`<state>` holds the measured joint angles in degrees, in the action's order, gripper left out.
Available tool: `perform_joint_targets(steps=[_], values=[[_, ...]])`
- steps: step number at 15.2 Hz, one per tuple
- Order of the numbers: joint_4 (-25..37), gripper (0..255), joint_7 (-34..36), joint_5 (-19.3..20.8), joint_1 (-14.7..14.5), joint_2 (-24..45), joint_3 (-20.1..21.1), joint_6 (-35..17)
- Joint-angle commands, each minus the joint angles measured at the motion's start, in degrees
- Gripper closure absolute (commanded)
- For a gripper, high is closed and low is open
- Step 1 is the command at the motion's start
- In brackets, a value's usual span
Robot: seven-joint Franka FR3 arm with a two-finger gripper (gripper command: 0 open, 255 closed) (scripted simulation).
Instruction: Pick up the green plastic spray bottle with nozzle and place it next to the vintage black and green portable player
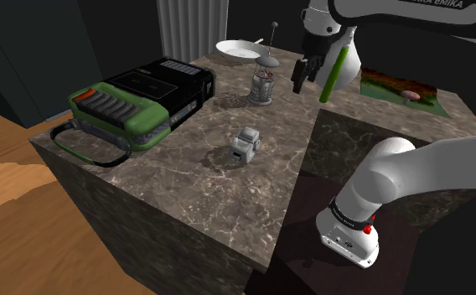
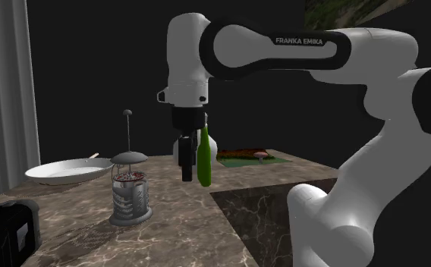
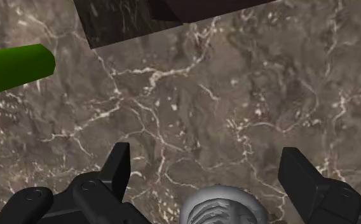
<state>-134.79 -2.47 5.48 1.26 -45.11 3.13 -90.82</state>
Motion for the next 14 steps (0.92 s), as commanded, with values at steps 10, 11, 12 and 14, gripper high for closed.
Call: perform_joint_targets(steps=[10,11,12,14], values=[[21.6,0,15.18,-5.83,11.71,21.01,-9.38,11.86],[23.63,0,16.82,-6.66,12.85,22.91,-10.63,13.23],[25.57,0,18.45,-7.52,14.0,24.73,-11.91,14.6],[29.14,0,21.71,-9.34,16.29,28.11,-14.53,17.28]])
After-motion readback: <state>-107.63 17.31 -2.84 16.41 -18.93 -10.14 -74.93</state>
